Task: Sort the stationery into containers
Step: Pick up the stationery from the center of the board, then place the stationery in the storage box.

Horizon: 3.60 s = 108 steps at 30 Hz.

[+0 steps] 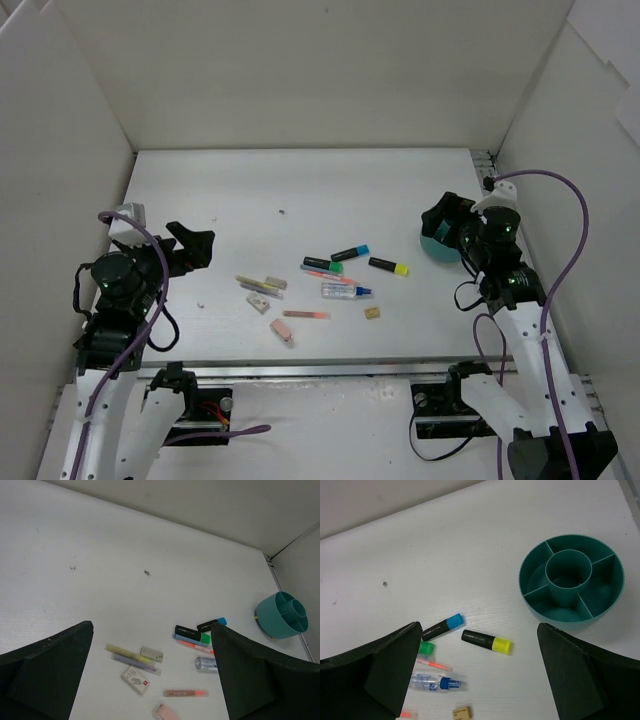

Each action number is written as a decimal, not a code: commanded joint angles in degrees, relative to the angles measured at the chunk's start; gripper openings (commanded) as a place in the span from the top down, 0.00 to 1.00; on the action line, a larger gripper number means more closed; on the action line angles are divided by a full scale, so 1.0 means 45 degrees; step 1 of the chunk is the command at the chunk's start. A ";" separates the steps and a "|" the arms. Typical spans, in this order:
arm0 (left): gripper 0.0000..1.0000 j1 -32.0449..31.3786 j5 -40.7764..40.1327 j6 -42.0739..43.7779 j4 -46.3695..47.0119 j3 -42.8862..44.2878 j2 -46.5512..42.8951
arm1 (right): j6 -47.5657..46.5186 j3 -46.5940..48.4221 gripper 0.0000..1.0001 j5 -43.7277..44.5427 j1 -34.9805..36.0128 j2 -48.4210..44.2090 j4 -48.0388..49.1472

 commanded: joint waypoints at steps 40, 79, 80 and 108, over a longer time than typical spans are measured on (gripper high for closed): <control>0.01 -0.0578 0.2072 -0.0891 0.0935 -0.2013 0.6195 | -0.4275 0.1645 0.02 -0.0274 0.6702 0.7762 -0.0533; 0.00 -0.0697 0.1954 0.0868 0.0154 -0.0529 0.6332 | -0.7494 0.2581 1.00 0.0347 0.8949 0.7533 -0.3072; 0.00 -0.0697 0.1935 0.0868 0.0154 -0.0567 0.6274 | -0.7731 0.2679 1.00 0.0657 0.8929 0.7218 -0.3072; 0.01 -0.0697 -0.0291 0.0322 -0.0979 0.0467 0.5961 | -2.1733 0.8364 1.00 1.0697 0.3502 0.9263 -0.7154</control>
